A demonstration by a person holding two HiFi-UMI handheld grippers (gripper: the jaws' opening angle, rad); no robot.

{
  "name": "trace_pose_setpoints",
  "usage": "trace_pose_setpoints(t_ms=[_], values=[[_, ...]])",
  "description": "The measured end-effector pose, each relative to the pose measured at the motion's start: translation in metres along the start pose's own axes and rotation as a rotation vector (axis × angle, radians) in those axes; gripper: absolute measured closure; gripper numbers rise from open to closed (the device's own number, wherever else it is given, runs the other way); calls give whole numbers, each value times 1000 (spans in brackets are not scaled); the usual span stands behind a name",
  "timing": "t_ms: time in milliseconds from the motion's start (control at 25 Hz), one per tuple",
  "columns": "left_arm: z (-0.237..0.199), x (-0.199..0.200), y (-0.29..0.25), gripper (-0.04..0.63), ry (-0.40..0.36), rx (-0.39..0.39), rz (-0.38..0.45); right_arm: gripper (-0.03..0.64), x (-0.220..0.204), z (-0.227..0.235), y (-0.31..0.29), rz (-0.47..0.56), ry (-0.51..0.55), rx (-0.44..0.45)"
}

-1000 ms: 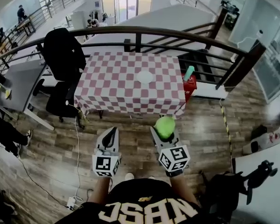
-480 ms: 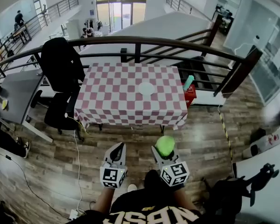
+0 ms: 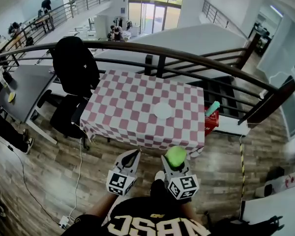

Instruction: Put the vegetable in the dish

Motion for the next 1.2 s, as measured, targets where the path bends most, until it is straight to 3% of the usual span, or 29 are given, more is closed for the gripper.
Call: trace_pose_setpoints(t_ms=[160, 440, 800, 960, 1200], values=[[-1, 55, -74, 575, -34, 53, 69, 425, 35, 62, -32, 27, 31, 71], [-1, 100, -182, 575, -69, 51, 55, 425, 55, 154, -71, 38, -11, 142], [-28, 87, -251, 575, -50, 24, -48, 425, 35, 213, -138, -78, -148, 184], [-67, 73, -273, 575, -69, -30, -103, 425, 15, 218, -173, -164, -222, 206], [-141, 57, -318, 574, -15, -66, -147, 425, 9, 229, -239, -199, -354, 202]])
Point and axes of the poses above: the fingertips, and each gripper's own axes: y backward along the fingers, z to its right, x out of its top, the point moved 5 cm from there along y, backward along the fingers, and after that the axes turned 12 degrees about -z, right-handed, at the moved point
